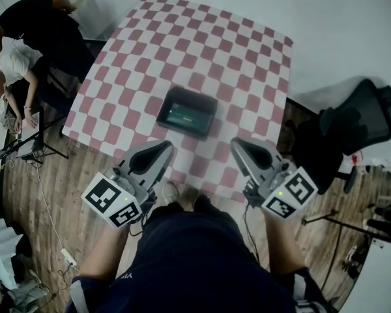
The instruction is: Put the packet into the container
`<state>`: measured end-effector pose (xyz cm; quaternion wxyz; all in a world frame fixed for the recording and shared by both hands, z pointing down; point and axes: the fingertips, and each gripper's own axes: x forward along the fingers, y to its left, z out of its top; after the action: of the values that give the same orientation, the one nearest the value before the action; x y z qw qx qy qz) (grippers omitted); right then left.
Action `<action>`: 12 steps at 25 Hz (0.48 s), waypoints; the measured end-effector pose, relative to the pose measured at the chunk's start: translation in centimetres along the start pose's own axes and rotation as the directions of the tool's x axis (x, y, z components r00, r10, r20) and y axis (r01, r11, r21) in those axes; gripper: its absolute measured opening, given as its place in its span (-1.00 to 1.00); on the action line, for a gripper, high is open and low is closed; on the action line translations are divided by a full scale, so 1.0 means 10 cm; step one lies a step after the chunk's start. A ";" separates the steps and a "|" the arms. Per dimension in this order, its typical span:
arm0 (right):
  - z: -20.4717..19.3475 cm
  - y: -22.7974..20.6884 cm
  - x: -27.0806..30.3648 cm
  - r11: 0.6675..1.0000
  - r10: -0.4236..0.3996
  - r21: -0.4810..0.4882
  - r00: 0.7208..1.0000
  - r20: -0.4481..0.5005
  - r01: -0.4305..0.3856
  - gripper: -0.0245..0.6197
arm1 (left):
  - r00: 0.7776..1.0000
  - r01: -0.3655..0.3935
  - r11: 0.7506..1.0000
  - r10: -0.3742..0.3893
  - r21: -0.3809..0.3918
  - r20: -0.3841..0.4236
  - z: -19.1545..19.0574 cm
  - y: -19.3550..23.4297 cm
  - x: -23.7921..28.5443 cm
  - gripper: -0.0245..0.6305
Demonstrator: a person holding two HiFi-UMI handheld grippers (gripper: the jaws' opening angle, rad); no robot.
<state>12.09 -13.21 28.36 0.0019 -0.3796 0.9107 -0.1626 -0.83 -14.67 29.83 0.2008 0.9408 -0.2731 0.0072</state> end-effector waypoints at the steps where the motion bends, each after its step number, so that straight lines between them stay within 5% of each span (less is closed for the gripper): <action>1: -0.01 -0.02 0.01 1.000 -0.001 0.000 1.000 -0.005 0.001 -0.88 | 1.000 -0.002 1.000 0.002 -0.004 0.003 0.00 0.01 0.00 -0.83; 12: -0.31 -0.25 0.14 1.000 -0.025 -0.009 0.996 -0.088 0.025 -0.88 | 1.000 -0.027 0.999 0.027 -0.024 0.006 -0.02 0.13 0.01 -0.83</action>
<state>12.41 -14.87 32.24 -0.0415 -0.3834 0.9058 -0.1756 -1.44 -15.66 30.53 0.2110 0.9346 -0.2862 0.0037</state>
